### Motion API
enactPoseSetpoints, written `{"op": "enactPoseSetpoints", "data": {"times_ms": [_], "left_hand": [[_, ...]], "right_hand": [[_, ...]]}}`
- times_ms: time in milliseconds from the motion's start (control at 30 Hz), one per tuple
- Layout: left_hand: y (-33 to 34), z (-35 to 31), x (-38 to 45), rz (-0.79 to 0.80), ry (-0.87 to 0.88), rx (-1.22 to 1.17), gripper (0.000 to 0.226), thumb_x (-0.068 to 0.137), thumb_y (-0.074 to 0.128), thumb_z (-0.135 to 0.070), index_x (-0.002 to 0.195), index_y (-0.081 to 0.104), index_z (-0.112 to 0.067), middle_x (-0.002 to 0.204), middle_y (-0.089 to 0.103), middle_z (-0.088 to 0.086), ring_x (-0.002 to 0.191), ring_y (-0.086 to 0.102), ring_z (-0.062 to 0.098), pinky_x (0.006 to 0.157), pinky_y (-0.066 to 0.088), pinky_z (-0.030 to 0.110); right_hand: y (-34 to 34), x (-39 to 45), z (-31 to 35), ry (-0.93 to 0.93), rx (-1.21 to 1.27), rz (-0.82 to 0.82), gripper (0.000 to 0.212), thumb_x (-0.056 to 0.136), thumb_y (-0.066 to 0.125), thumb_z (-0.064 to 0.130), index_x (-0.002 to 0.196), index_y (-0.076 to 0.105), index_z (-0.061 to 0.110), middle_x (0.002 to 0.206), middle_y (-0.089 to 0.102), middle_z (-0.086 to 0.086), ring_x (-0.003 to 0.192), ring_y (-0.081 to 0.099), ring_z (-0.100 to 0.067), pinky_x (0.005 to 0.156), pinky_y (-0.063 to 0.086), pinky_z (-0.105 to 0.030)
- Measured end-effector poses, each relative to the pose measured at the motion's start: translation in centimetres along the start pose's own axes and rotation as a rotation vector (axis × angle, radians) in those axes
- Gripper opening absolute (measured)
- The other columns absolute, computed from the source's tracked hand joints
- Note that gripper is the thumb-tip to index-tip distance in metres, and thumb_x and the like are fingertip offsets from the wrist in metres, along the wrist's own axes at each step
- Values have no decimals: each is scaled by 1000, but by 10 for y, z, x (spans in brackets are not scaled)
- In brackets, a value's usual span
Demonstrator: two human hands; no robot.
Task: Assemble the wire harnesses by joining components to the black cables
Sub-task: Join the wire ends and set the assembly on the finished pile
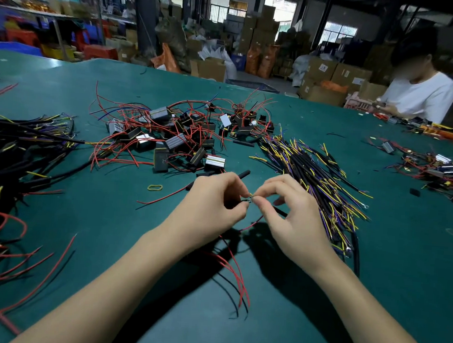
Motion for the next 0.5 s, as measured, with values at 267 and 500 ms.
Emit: {"op": "enactPoseSetpoints", "data": {"times_ms": [267, 500], "left_hand": [[1, -11, -6, -59, 191, 240, 10, 86, 63, -18, 91, 59, -11, 83, 63, 1, 79, 59, 23, 71, 48, 42], [1, -20, -7, -2, 349, 523, 36, 93, 37, -27, 90, 65, -6, 89, 63, 10, 80, 59, 30, 59, 49, 43]], "right_hand": [[7, -3, -16, 378, 250, 76, 8, 90, 65, 17, 81, 66, 16, 58, 57, -2, 45, 43, -13, 47, 32, -20], [6, -3, -20, 413, 316, 118, 11, 91, 63, 17, 80, 64, 16, 50, 56, -4, 33, 34, -2, 38, 25, -10]]}}
Point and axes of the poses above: each hand's wrist, its own x-axis towards the middle knuckle, its own y-axis out of the palm, z = x × y, the point moved 4 cm from there along x, towards the middle knuckle
